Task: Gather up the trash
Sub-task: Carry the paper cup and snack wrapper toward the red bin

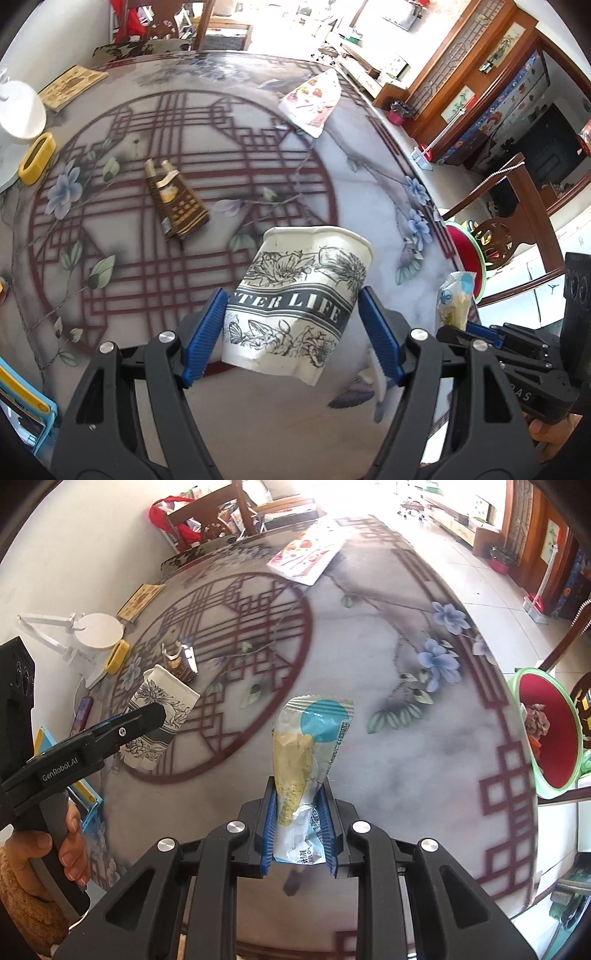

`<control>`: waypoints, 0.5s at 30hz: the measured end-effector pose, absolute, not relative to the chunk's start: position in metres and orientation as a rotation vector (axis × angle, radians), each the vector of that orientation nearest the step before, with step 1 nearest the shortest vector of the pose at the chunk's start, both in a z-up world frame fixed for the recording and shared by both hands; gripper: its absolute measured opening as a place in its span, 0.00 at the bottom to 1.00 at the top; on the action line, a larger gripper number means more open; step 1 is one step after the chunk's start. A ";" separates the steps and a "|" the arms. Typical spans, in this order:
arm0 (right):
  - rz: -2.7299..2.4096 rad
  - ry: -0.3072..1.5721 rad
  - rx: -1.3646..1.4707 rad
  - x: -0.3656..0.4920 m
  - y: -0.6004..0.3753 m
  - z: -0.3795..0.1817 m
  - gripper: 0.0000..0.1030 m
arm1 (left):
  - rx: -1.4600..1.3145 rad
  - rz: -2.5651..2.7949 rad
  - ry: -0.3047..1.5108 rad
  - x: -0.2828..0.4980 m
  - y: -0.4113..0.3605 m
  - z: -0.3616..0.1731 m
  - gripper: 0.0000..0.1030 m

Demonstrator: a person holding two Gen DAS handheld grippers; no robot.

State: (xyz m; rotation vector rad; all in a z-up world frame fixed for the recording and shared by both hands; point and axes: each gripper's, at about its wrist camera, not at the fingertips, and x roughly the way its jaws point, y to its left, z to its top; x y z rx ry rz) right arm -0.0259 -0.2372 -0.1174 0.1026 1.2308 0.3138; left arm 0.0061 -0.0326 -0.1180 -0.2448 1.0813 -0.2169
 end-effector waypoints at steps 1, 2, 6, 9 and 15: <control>0.314 1.227 0.106 -0.025 -0.241 -0.117 0.21 | -0.241 -0.218 1.077 0.006 -0.036 -0.116 0.68; 0.317 1.223 0.107 -0.022 -0.245 -0.116 0.21 | -0.237 -0.218 1.073 0.007 -0.040 -0.115 0.68; 0.339 1.206 0.097 -0.014 -0.256 -0.110 0.21 | -0.242 -0.198 1.056 0.009 -0.051 -0.107 0.68; 0.360 1.201 0.087 -0.008 -0.262 -0.108 0.21 | -0.249 -0.175 1.044 0.009 -0.057 -0.103 0.68; 0.391 1.207 0.076 0.003 -0.280 -0.110 0.21 | -0.262 -0.138 1.044 0.013 -0.073 -0.103 0.68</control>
